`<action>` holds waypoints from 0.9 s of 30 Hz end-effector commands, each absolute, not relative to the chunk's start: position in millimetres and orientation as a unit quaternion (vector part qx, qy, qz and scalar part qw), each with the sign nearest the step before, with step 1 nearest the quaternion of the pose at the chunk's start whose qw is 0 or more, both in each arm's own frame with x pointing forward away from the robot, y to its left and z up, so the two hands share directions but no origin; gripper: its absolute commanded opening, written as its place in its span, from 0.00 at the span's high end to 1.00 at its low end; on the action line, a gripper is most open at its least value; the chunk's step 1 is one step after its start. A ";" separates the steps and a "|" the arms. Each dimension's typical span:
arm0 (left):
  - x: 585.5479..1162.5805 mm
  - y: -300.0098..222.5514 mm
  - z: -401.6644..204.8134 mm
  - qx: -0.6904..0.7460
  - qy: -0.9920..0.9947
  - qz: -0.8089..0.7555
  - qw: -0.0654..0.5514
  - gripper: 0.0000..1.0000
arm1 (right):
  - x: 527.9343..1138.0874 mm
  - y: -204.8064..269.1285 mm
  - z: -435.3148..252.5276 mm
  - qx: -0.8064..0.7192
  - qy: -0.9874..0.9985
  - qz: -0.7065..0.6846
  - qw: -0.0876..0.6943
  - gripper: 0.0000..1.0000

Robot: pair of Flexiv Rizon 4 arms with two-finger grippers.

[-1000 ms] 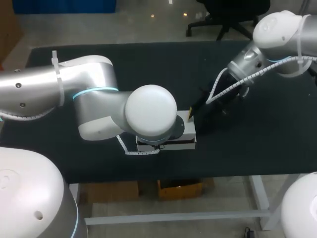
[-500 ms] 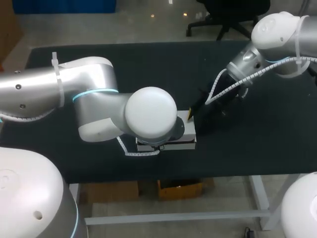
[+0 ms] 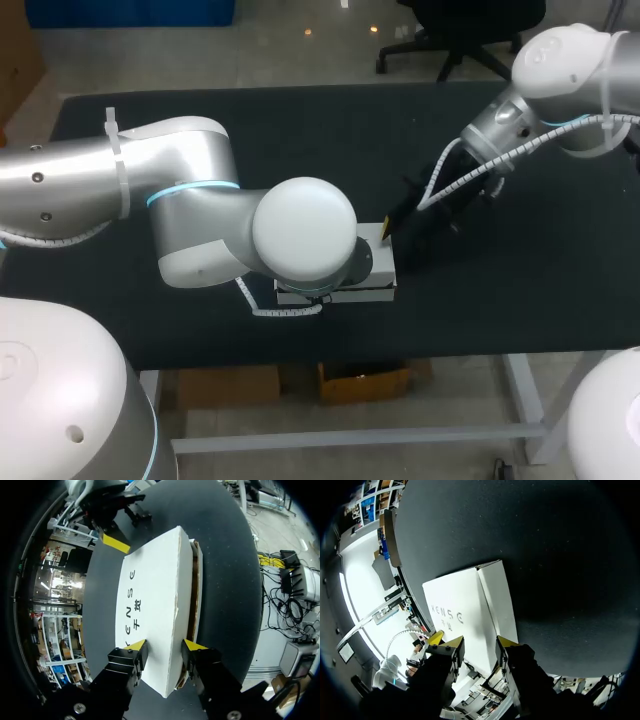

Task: Assemble the packaging by folding the flat box into shape, placing the metal phone stand inside, and closing the box properly

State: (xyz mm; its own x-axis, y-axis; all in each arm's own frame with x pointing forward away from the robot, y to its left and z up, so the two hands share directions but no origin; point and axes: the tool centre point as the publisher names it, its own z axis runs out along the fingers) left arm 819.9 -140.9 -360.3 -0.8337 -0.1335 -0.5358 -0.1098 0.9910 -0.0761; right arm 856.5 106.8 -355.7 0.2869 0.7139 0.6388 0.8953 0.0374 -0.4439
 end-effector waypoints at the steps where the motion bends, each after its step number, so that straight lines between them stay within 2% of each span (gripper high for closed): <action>1: 818.7 -142.0 -360.4 -0.064 0.957 -0.020 0.284 0.56 | 850.4 101.1 -347.6 -0.684 -0.588 -0.123 0.414 0.62; 21: 819.7 -142.8 -360.3 -0.065 0.955 -0.020 0.288 0.56 | 838.6 99.6 -328.6 -0.678 -0.603 -0.152 0.392 0.65; 23: 819.9 -142.9 -360.4 -0.065 0.955 -0.020 0.288 0.56 | 837.9 99.6 -327.6 -0.677 -0.604 -0.154 0.391 0.67; 26: 820.1 -143.4 -360.8 -0.064 0.955 -0.020 0.288 0.56 | 837.0 100.2 -326.4 -0.677 -0.606 -0.157 0.388 0.84; 27: 820.2 -143.6 -360.9 -0.064 0.955 -0.020 0.288 0.56 | 836.9 100.5 -326.2 -0.677 -0.606 -0.157 0.387 0.86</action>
